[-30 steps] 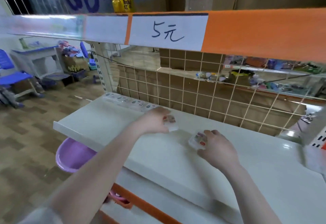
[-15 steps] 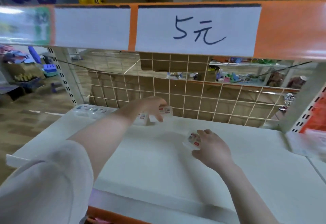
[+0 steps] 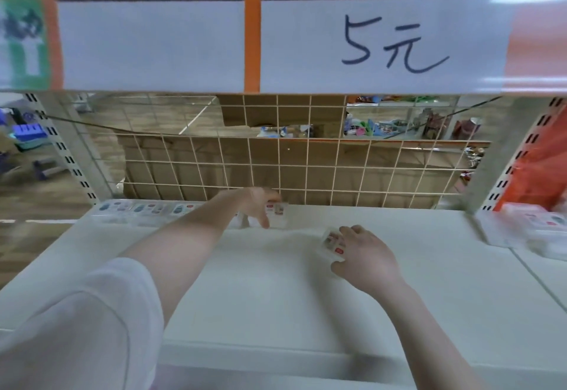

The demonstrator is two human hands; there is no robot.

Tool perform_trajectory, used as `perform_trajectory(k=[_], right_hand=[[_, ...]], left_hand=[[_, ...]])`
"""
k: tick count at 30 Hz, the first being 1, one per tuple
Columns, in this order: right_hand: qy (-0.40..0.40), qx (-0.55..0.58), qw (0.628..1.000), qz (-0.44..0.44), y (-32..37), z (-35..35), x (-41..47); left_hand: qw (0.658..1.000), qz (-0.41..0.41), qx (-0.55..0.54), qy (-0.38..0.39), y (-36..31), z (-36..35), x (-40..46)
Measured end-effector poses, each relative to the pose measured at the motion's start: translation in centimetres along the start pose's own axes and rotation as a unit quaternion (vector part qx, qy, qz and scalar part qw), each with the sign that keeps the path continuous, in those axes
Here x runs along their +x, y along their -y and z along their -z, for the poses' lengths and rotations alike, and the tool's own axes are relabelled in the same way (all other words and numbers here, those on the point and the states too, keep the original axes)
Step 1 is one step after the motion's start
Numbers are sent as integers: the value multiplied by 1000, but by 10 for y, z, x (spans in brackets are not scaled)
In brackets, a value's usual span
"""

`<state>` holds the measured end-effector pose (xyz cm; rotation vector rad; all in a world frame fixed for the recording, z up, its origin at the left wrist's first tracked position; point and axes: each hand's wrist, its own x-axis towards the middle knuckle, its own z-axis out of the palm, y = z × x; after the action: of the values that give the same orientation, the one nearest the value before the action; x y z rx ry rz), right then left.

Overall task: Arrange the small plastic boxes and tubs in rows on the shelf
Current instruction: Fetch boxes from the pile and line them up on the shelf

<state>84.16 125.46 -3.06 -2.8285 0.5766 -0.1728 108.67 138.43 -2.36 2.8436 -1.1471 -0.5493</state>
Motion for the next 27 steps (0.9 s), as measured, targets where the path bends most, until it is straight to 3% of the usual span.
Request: perform_trajectory(k=[16,25,27], right_hand=[[13,8,1000,-13,-5,-2,4],[4,24,999,-36,-13,-3,4],[-3,25,999,-46,-14,-3,6]], left_hand=[[999,10,21,-30,29,-17,11],[1000,3,20,3,7,-3,-21],[998,-21,46,-33,-1,2,-40]])
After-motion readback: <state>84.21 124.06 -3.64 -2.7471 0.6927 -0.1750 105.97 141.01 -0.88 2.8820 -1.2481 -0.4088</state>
